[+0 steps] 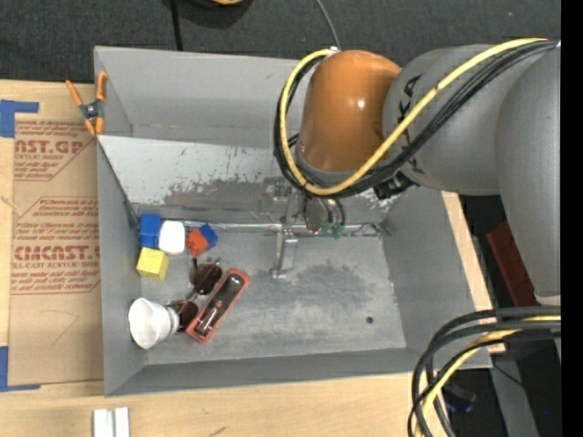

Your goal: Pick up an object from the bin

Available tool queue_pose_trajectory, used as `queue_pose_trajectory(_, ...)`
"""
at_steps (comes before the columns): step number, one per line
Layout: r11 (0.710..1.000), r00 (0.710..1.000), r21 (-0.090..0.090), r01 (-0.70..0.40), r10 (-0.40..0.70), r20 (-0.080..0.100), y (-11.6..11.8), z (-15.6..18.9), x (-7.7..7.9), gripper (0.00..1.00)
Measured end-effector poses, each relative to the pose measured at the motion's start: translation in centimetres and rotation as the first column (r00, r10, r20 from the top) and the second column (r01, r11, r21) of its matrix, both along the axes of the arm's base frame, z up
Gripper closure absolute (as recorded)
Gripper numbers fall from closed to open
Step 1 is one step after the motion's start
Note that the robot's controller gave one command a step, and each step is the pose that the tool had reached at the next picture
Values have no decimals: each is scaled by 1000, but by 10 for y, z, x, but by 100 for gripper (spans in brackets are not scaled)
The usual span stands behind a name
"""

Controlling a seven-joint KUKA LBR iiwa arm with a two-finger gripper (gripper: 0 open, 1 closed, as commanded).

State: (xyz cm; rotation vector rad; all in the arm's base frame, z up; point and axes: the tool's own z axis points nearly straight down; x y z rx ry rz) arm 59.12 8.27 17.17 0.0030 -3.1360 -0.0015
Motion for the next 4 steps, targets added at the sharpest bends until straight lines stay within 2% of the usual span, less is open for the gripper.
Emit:
queue_pose_trajectory(2, 1000, 1000, 0, 2, -2, 16, 3, 0, -2, 0)
queue_pose_trajectory(3, 994, 994, 4, -113, 113, 5, 22, -35, -20, 0)
queue_pose_trajectory(4, 999, 999, -1, -38, 38, 17, 35, -67, -11, 0)
